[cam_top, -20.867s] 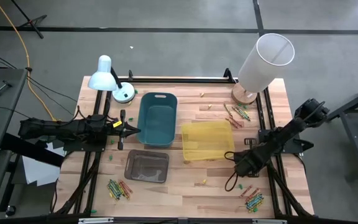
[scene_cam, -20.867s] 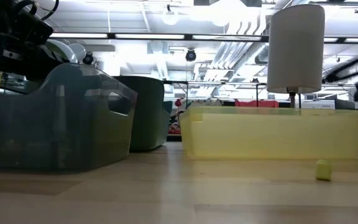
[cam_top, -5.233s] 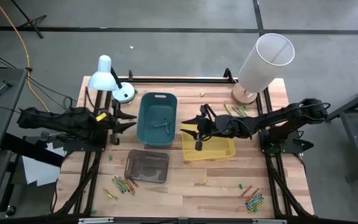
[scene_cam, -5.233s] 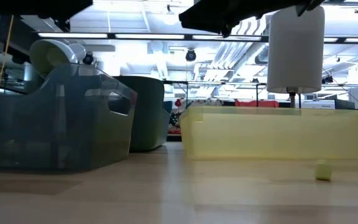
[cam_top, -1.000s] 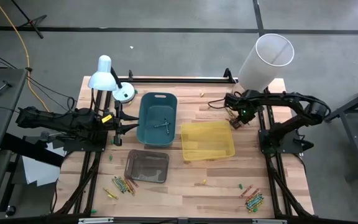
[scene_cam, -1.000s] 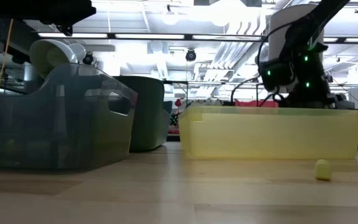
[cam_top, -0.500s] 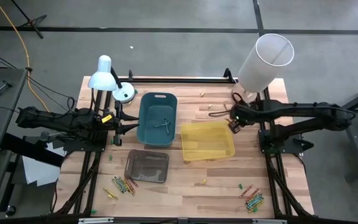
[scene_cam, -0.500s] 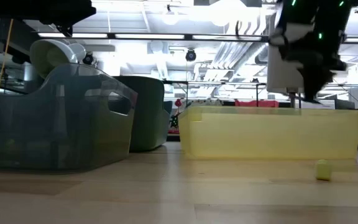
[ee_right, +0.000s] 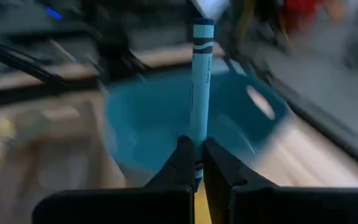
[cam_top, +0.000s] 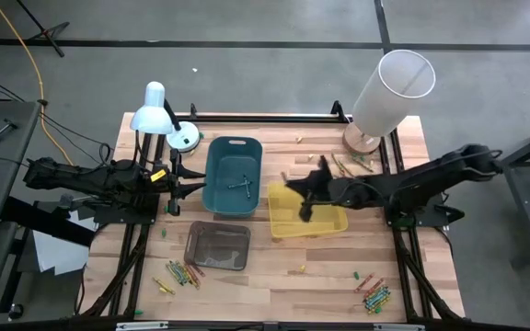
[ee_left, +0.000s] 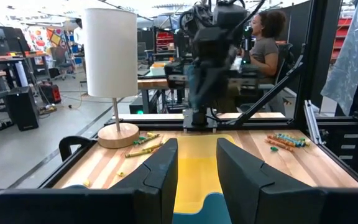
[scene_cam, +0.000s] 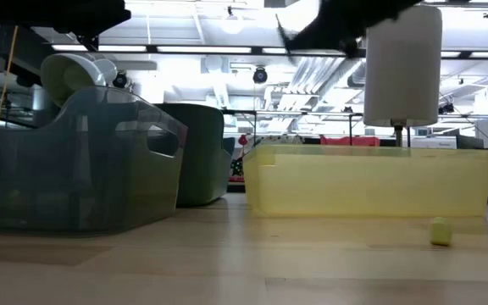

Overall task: Sort crayons
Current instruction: Put the blue crayon into the blue bin

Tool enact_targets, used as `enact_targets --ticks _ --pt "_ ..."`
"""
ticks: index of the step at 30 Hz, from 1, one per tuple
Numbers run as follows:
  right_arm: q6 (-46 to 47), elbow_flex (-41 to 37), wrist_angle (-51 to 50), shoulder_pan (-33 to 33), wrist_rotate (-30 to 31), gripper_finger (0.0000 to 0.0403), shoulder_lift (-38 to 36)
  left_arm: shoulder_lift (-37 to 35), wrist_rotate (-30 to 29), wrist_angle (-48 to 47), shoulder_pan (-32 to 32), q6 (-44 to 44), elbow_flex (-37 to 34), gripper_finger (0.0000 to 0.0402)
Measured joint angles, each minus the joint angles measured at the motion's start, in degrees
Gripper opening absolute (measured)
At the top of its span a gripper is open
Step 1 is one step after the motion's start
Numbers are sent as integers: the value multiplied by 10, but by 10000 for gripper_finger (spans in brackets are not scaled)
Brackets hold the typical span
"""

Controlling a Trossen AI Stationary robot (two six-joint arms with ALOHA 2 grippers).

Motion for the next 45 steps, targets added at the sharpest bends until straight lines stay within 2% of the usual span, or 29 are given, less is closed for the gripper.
enact_targets --ticks 5,8,33,41,45 --pt "-126 0 212 -1 -52 4 68 0 0 4 0 28 0 99" --pt "-151 0 258 -7 -66 5 84 0 0 4 0 30 0 99" --pt "-160 0 254 -22 -91 7 88 0 0 4 0 31 0 99" --pt "-161 0 203 -22 -93 7 88 0 0 -42 0 80 0 99" --pt "-205 0 163 -22 -93 7 88 0 -1 -44 0 87 0 99"
